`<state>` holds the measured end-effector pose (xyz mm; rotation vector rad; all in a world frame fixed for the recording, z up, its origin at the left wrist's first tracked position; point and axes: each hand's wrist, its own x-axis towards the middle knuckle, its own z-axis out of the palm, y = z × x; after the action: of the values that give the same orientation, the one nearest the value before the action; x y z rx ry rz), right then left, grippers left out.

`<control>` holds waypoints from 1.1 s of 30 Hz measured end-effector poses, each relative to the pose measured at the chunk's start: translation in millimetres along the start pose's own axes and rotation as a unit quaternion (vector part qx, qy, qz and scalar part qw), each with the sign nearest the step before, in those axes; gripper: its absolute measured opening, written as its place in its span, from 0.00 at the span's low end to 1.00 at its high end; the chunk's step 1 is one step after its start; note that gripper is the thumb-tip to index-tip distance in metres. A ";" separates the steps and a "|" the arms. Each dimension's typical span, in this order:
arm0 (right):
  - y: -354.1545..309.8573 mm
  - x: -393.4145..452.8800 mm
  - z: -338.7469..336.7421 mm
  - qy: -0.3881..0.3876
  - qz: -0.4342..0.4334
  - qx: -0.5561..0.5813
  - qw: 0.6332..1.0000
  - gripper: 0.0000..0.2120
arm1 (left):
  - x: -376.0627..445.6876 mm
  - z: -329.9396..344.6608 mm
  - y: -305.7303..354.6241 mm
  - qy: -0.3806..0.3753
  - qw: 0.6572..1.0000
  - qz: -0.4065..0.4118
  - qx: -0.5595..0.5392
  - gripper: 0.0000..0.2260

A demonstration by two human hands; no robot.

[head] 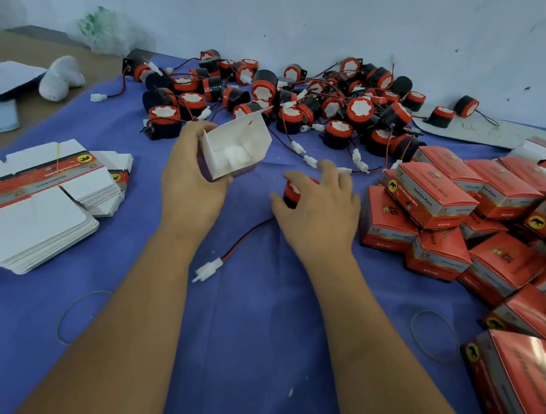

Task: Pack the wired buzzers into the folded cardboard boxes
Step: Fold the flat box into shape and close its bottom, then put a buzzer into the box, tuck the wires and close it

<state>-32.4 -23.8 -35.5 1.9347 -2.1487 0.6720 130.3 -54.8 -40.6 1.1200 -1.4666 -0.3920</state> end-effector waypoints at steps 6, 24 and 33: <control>7.4 4.9 4.9 -0.032 0.103 0.189 0.976 0.19 | 0.7 -1.3 -2.4 -0.028 0.998 -0.019 -0.050 0.29; -35.9 -2.4 -5.6 0.030 -0.199 0.237 0.950 0.26 | 7.3 -4.8 -12.1 -0.233 0.961 -0.110 -0.098 0.27; -42.4 -3.4 3.1 -0.050 -0.113 0.246 0.961 0.15 | 9.4 -4.7 -16.6 -0.273 0.953 -0.115 -0.061 0.25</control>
<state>10.0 -24.4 -30.7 2.4577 -1.8942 1.1724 142.7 -68.7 -46.8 1.1351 -1.7593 -1.0077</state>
